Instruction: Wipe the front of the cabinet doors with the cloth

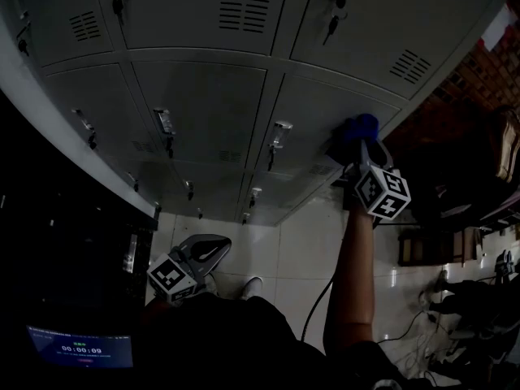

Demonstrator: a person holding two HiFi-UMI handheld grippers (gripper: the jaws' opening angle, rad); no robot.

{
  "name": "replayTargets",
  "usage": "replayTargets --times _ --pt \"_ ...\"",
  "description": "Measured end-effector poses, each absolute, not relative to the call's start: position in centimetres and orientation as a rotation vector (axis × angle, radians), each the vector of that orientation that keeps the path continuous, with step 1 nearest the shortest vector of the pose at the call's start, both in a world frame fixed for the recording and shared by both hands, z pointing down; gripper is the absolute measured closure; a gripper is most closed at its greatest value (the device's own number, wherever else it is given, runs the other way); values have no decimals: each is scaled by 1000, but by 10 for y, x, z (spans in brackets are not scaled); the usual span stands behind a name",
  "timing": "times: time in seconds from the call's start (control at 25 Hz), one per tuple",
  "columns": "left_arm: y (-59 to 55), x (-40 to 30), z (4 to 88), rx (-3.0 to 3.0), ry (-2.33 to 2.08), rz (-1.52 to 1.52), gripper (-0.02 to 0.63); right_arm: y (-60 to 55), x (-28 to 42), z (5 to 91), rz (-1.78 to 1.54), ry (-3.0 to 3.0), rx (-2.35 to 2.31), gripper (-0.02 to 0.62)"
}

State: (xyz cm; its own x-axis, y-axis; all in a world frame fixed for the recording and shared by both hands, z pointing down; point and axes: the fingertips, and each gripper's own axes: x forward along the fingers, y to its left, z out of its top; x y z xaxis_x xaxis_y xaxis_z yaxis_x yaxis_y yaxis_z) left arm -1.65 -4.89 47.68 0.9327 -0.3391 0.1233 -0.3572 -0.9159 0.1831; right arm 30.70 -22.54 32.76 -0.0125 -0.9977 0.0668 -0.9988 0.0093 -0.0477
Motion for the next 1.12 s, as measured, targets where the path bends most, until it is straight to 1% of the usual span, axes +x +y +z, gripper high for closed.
replayTargets --times 0.24,0.48,0.6,0.76,1.12 --pt "-48 -12 472 2891 -513 132 606 -217 343 329 81 -2106 2274 528" --pt "-45 -10 473 2893 -504 129 606 -211 360 335 86 -2036 2322 528" --pt "-42 -13 471 2887 -511 125 606 -202 358 337 96 -2037 2329 528" --pt "-41 -21 476 2885 -534 129 606 -195 328 339 60 -2101 2277 528" --pt "-38 -30 473 2892 -549 118 606 -208 207 344 19 -2341 2005 528"
